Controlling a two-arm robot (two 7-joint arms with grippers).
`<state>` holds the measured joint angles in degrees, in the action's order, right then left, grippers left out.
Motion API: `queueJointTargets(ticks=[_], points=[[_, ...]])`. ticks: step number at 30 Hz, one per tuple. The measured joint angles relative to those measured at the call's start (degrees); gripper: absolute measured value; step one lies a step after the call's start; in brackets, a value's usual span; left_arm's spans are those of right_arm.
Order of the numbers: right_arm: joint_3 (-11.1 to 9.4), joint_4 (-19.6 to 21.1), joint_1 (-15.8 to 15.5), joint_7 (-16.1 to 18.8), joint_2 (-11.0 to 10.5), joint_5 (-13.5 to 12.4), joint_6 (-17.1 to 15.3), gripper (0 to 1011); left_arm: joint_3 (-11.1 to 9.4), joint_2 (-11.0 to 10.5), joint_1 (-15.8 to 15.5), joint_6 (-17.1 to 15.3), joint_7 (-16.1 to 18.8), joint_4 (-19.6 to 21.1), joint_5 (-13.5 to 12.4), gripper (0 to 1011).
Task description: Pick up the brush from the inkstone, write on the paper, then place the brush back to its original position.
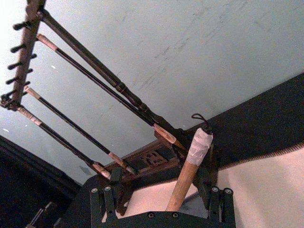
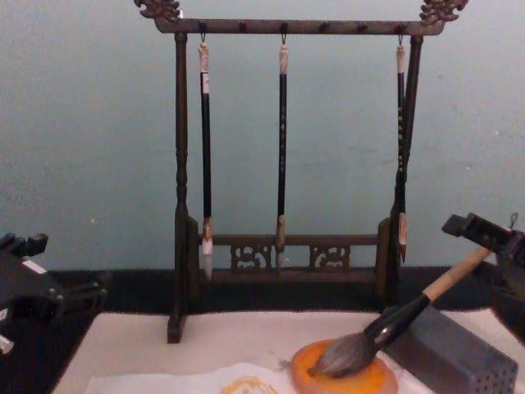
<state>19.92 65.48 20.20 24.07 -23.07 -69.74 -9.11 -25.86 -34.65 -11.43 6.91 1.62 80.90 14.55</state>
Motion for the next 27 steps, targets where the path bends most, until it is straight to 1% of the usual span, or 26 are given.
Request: queueJointTargets(ticks=[2, 3, 5, 6, 7, 9, 12, 18, 20, 21, 24, 25, 26, 27], points=[[-0.2, 1.0, -0.8, -0.2, -0.5, -0.4, 0.1, 1000, 0.0, 0.0, 0.0, 0.0, 0.0, 0.0, 0.0, 1001], [-0.4, 2.2, -1.8, -0.5, -1.0, -0.9, 0.2, 1000, 0.0, 0.0, 0.0, 0.0, 0.0, 0.0, 0.0, 1001], [-0.6, 3.4, -2.8, -0.9, -1.6, -1.4, 0.3, 1000, 0.0, 0.0, 0.0, 0.0, 0.0, 0.0, 0.0, 1001], [-0.9, 4.9, -4.1, -1.5, -2.3, -1.9, 0.5, 1000, 0.0, 0.0, 0.0, 0.0, 0.0, 0.0, 0.0, 1001], [-1.0, 5.6, -4.7, -1.7, -2.6, -2.1, 0.6, 1000, 0.0, 0.0, 0.0, 0.0, 0.0, 0.0, 0.0, 1001], [-1.4, 7.5, -6.5, -2.4, -3.6, -2.6, 1.2, 1000, 0.0, 0.0, 0.0, 0.0, 0.0, 0.0, 0.0, 1001], [-1.7, 9.7, -8.4, -2.9, -4.5, -3.1, 2.2, 1000, 0.0, 0.0, 0.0, 0.0, 0.0, 0.0, 0.0, 1001], [-2.0, 12.9, -10.5, -3.5, -5.9, -3.2, 4.0, 1000, 0.0, 0.0, 0.0, 0.0, 0.0, 0.0, 0.0, 1001], [-2.0, 14.6, -11.3, -3.9, -6.5, -2.4, 5.4, 1000, 0.0, 0.0, 0.0, 0.0, 0.0, 0.0, 0.0, 1001], [-1.9, 15.8, -11.9, -4.3, -6.9, -1.1, 6.6, 1000, 0.0, 0.0, 0.0, 0.0, 0.0, 0.0, 0.0, 1001], [-1.8, 17.4, -12.6, -5.0, -7.4, 1.4, 8.6, 1000, 0.0, 0.0, 0.0, 0.0, 0.0, 0.0, 0.0, 1001], [-1.6, 18.5, -13.0, -5.8, -7.6, 4.0, 10.5, 1000, 0.0, 0.0, 0.0, 0.0, 0.0, 0.0, 0.0, 1001], [-1.5, 18.9, -13.1, -6.2, -7.6, 5.2, 11.2, 1000, 0.0, 0.0, 0.0, 0.0, 0.0, 0.0, 0.0, 1001], [-1.3, 19.4, -13.3, -6.8, -7.7, 7.0, 12.4, 1000, 0.0, 0.0, 0.0, 0.0, 0.0, 0.0, 0.0, 1001]])
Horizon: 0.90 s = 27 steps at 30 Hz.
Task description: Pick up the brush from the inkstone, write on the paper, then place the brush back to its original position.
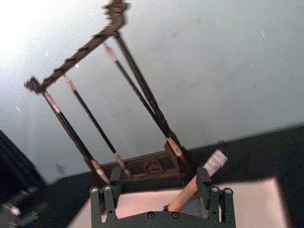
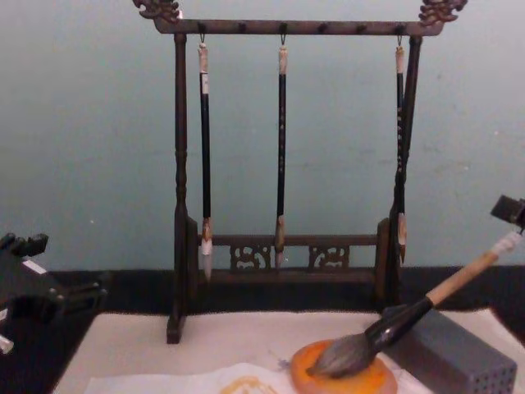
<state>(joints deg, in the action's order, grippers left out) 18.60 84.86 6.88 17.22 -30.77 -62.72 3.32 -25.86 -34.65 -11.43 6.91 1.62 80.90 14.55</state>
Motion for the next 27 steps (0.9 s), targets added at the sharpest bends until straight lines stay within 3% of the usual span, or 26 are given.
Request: queueJointTargets(ticks=[1, 3, 4, 6, 7, 10, 11, 14, 18, 27], points=[[0.5, 0.8, -0.2, -1.3, -0.1, 3.4, 2.0, 1000, 0.0, 0.0, 0.0, 0.0, 0.0, 0.0, 0.0, 1001], [1.1, 1.2, -0.2, -2.9, -0.1, 7.4, 4.0, 1000, 0.0, 0.0, 0.0, 0.0, 0.0, 0.0, 0.0, 1001], [1.9, 1.3, -0.1, -4.3, 0.0, 11.3, 5.8, 1000, 0.0, 0.0, 0.0, 0.0, 0.0, 0.0, 0.0, 1001], [2.8, 1.2, 0.2, -5.9, 0.2, 15.0, 7.2, 1000, 0.0, 0.0, 0.0, 0.0, 0.0, 0.0, 0.0, 1001], [3.5, 0.9, 0.6, -7.2, 0.5, 18.1, 8.2, 1000, 0.0, 0.0, 0.0, 0.0, 0.0, 0.0, 0.0, 1001], [4.7, -0.1, 1.3, -9.3, 1.1, 23.3, 9.9, 1000, 0.0, 0.0, 0.0, 0.0, 0.0, 0.0, 0.0, 1001], [5.5, -1.0, 1.9, -10.7, 1.7, 26.7, 10.9, 1000, 0.0, 0.0, 0.0, 0.0, 0.0, 0.0, 0.0, 1001], [6.8, -3.0, 3.1, -12.8, 2.6, 31.9, 12.0, 1000, 0.0, 0.0, 0.0, 0.0, 0.0, 0.0, 0.0, 1001], [7.9, -5.4, 4.2, -13.9, 3.7, 35.6, 12.2, 1000, 0.0, 0.0, 0.0, 0.0, 0.0, 0.0, 0.0, 1001], [8.5, -8.4, 5.3, -13.6, 5.2, 38.3, 11.1, 1000, 0.0, 0.0, 0.0, 0.0, 0.0, 0.0, 0.0, 1001]])
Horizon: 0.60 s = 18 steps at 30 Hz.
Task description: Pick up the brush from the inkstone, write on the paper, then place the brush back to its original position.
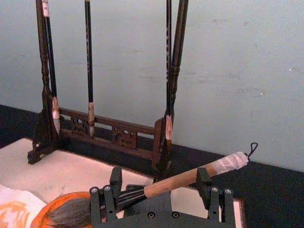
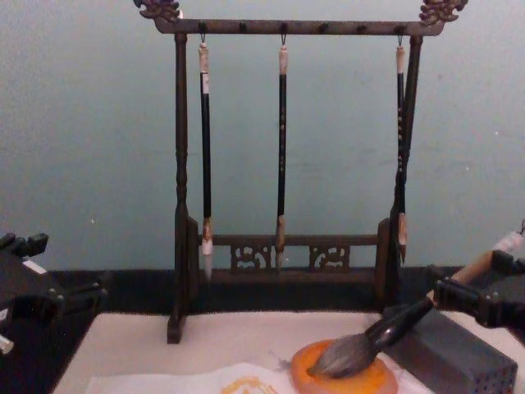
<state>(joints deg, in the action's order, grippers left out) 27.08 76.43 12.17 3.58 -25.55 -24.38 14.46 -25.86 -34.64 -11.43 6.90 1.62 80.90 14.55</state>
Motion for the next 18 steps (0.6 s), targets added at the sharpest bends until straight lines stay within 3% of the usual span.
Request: queueJointTargets(ticks=[18], points=[[-0.1, 0.0, 0.0, 0.2, 0.1, 0.2, -0.2, 1000, 0.0, 0.0, 0.0, 0.0, 0.0, 0.0, 0.0, 1001]])
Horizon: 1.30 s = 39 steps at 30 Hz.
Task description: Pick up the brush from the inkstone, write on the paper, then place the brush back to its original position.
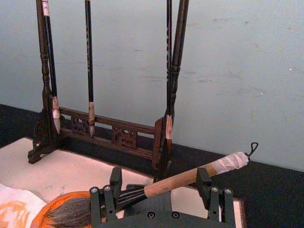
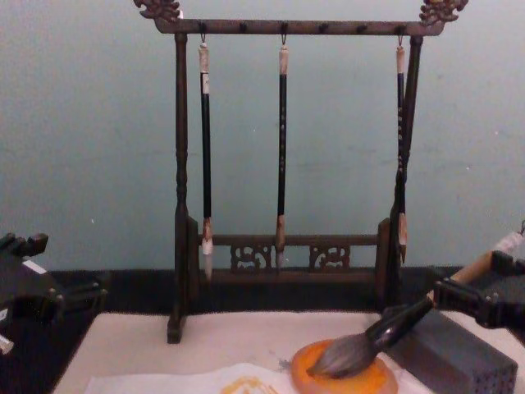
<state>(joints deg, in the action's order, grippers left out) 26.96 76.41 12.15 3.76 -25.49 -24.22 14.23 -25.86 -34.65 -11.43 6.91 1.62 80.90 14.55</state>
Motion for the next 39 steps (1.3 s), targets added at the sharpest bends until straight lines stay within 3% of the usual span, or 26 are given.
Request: queueJointTargets(ticks=[39], points=[[0.0, 0.1, -0.1, 0.0, -0.1, -0.3, 0.1, 1000, 0.0, 0.0, 0.0, 0.0, 0.0, 0.0, 0.0, 1001]])
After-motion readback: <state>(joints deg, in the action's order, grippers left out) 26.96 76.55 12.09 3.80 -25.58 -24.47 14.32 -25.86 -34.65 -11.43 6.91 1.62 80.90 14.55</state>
